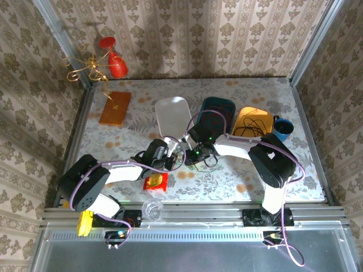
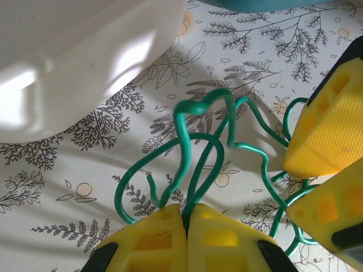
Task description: Untangle the cables
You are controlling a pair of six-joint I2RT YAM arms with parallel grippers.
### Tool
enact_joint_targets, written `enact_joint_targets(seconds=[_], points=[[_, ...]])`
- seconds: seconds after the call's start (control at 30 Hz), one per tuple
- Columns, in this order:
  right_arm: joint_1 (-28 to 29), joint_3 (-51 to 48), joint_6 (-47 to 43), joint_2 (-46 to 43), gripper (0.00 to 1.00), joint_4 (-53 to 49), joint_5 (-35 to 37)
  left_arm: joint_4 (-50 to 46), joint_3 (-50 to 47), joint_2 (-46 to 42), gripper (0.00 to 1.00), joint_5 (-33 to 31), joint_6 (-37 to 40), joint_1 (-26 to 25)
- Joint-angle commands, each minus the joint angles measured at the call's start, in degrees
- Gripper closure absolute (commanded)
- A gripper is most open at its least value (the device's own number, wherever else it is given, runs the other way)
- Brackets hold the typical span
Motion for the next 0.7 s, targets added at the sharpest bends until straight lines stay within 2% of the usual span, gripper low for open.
enact_joint_targets(seconds=[0.0,0.27,0.43,0.67], points=[[0.43,1.39,-0.42,0.82,0.65,-0.49,-1.27,-1.16,0.57,1.3,1.0,1.57,1.59,-0.48],[-0.03,-0.17,-0.67,-4.68,0.65,0.98,-0.39,-1.82,0.67,1.07,1.0,1.48,1.59,-0.51],[-0.2,0.64,-1.68,-4.08,0.65,-0.02,-2.55,-2.11,0.84,0.99,1.0,1.5,1.77,-0.53],[-0.45,0.73,-1.07,-1.76,0.65,0.07,-0.27,-2.18,0.93,0.76,1.0,1.3,1.61,-0.53]])
